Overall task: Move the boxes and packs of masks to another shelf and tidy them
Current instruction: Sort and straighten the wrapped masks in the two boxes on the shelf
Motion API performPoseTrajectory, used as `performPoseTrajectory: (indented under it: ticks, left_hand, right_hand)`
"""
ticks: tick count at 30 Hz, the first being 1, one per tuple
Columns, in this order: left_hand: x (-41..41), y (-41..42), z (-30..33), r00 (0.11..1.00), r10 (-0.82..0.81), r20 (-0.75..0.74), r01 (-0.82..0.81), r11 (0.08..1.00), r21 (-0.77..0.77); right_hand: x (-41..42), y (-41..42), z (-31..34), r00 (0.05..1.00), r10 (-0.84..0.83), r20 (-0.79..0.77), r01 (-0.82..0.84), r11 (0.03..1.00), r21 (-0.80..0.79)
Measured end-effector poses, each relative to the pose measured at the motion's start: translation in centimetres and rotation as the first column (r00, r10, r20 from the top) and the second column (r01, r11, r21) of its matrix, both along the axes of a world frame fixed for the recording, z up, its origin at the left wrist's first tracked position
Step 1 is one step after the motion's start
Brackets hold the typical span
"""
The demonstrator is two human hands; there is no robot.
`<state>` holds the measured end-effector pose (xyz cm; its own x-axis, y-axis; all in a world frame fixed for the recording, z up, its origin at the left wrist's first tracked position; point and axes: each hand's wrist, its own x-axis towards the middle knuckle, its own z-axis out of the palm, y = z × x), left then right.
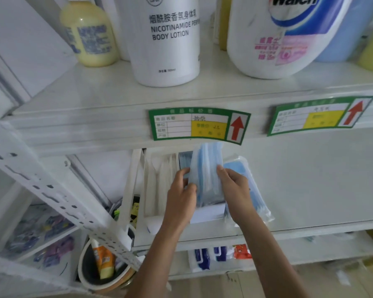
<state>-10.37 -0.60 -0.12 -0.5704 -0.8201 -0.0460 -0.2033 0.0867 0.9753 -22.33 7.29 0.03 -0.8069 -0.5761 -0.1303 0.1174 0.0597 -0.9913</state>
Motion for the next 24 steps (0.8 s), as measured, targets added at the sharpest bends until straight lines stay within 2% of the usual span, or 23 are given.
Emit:
performPoseTrajectory:
  ticks: [8, 12, 18, 24]
  left_hand:
    - [-0.2, 0.3, 0.4, 0.998, -0.017, 0.068, 0.015, 0.999, 0.034]
    - [-0.2, 0.1, 0.1, 1.000, 0.022, -0.020, -0.020, 0.995, 0.101]
    - [0.2, -0.3, 0.0, 0.975, 0.130, -0.180, -0.061, 0.937, 0.345]
    - [0.4, -0.2, 0.1, 0.982, 0.114, -0.147, -0.073, 0.963, 0.260]
  right_hand:
    - [0.5, -0.5, -0.5, 1.000, 0.015, -0.012, -0.015, 1.000, 0.005]
    - [0.6, -0.6, -0.6, 0.999, 0.019, -0.032, -0.019, 1.000, 0.013]
    - [1.0, -0.6, -0.6, 0.997, 0.021, -0.074, -0.018, 0.999, 0.037]
    - [1.0, -0.6, -0.7, 0.997, 0.025, -0.072, -0.020, 0.997, 0.077]
